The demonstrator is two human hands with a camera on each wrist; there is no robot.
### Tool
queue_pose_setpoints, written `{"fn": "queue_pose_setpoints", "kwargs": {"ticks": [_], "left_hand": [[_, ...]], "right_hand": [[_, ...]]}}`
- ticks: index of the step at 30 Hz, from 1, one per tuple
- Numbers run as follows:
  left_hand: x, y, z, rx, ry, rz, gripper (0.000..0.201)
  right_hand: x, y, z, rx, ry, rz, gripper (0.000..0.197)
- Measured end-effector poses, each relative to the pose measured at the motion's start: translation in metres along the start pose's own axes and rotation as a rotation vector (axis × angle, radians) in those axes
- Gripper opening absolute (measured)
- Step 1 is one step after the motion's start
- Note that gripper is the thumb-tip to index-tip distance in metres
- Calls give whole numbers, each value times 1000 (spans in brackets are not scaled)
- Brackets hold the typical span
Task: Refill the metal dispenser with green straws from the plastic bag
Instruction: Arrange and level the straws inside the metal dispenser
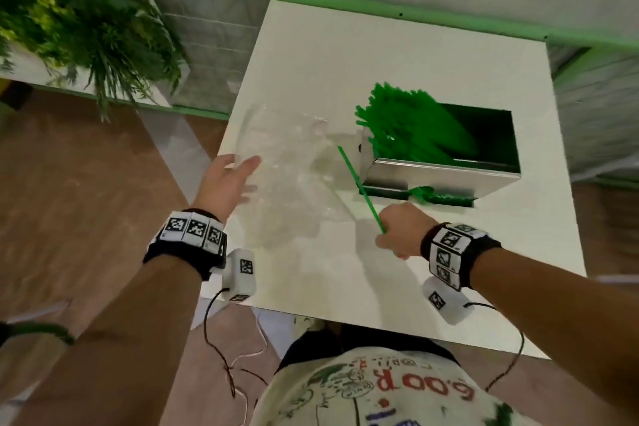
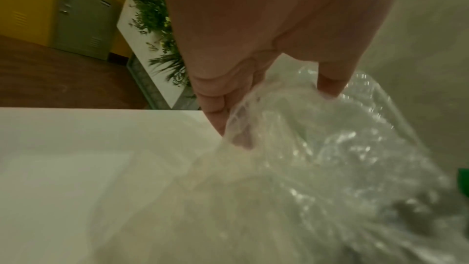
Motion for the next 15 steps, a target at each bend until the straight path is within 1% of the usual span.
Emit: {"fn": "queue_pose_setpoints", "kwargs": {"ticks": [2,4,5,7,8,9,10,11,12,13,14,15], "left_hand": [[20,-9,17,11,-71,26,73],[35,-16,34,-4,-213,50,91],[38,-18,43,-33,-293,55,97],[41,-18,59,-89,-450,41,103],[46,-14,65,-91,-508,50,102],[55,-13,68,-57,-550,85,96],[71,-8,70,4,-575,158,89],[92,-3,72,80,-575,260,83],[115,9,76,142,-549,371,78],[138,23,84,178,-499,479,72],[156,38,94,185,-444,561,63],[172,54,109,169,-410,625,56]], "right_hand": [[32,27,0,4,10,-2,22],[59,52,-4,34,41,-30,20],[68,64,-10,70,47,-53,18],[81,85,-38,221,29,-111,12],[87,94,-57,334,9,-132,9],[93,103,-81,458,-10,-141,8],[100,110,-105,576,-32,-139,9],[108,115,-127,674,-47,-127,13],[115,115,-146,741,-43,-110,16],[120,110,-160,769,-13,-92,16],[123,100,-169,760,33,-71,13],[124,87,-173,721,80,-44,8]]}}
Point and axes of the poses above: each hand's wrist, its own y-axis away from the middle knuckle, its own z-axis out of the palm, x = y × z, the point moved 10 cm from there along -y, towards the middle knuckle, and after that the axes turned 5 degrees about y, right-handed, at the moved point
